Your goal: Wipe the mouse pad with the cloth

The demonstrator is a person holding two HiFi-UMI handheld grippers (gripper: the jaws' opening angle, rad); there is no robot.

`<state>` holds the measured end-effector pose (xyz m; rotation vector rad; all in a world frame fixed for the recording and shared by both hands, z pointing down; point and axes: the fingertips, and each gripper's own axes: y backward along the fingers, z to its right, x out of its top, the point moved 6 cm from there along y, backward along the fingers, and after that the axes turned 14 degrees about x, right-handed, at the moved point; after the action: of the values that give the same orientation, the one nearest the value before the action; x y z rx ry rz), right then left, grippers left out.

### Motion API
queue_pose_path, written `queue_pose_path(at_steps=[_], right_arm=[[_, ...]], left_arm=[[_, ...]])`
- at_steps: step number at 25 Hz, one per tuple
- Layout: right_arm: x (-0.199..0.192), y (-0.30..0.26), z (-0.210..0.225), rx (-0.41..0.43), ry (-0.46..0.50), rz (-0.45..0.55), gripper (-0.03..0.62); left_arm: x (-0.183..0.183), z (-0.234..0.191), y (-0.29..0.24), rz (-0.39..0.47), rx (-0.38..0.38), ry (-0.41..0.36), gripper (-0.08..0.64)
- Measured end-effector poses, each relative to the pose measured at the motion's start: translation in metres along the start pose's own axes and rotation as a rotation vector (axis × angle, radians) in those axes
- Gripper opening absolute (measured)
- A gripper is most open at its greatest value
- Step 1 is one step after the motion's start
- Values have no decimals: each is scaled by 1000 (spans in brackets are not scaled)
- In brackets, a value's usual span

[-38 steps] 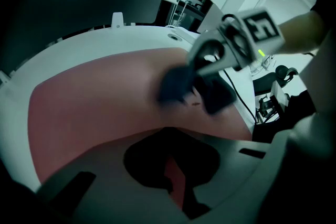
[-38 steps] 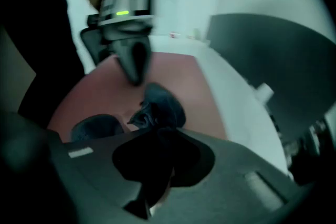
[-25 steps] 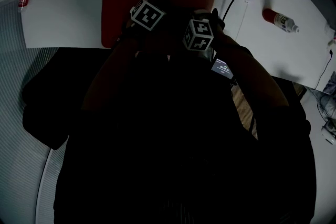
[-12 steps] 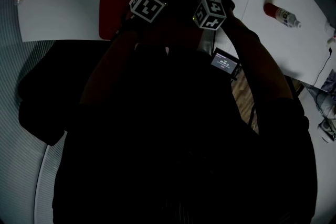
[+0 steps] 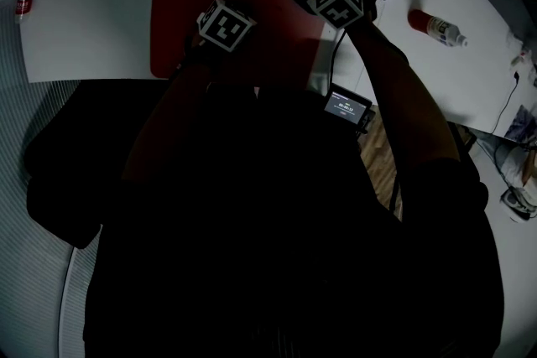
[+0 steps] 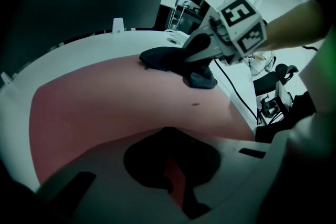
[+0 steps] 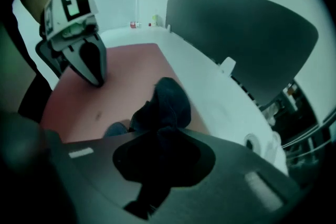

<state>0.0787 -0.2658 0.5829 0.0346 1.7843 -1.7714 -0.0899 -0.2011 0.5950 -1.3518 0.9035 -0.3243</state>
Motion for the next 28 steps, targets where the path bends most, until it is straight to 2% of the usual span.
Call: queue_pose_path(at_steps=[3, 6, 9, 12, 15, 17, 18, 21, 23, 25, 27, 28], right_arm=[[-4, -4, -53, 139, 20, 36, 34], [-5, -12, -122, 273, 109, 40, 35], [-3, -21, -193, 375, 202, -7, 35], [0, -27, -230, 402, 335, -67, 37], [-1, -24, -234, 403, 475, -90, 37], [-4, -22, -213, 331, 534, -107, 37], [-8, -22, -191, 263, 494, -109, 37], [-29, -10, -112, 80, 197, -106, 37], [-44, 2, -74, 3, 103, -152, 37], [-56, 14, -48, -38, 20, -181, 37], [-54, 34, -41, -7, -105, -92, 37], [-53, 43, -41, 6, -142, -21, 37]], left_arm=[[-2, 0, -3, -14, -4, -11, 8], [2, 0, -2, -10, -7, -24, 8], [3, 2, -4, -15, -5, -42, 6], [4, 0, -4, -43, -8, -62, 6], [1, 1, -3, -54, -13, -47, 8], [3, 1, -2, -31, 5, -37, 8], [4, 2, -1, -18, 21, -43, 8], [2, 11, 2, -2, 73, -135, 8], [1, 11, 1, -13, 102, -165, 8], [3, 9, 1, -21, 108, -129, 8], [2, 8, 2, -33, 102, -118, 8], [1, 8, 3, -42, 104, -141, 8]])
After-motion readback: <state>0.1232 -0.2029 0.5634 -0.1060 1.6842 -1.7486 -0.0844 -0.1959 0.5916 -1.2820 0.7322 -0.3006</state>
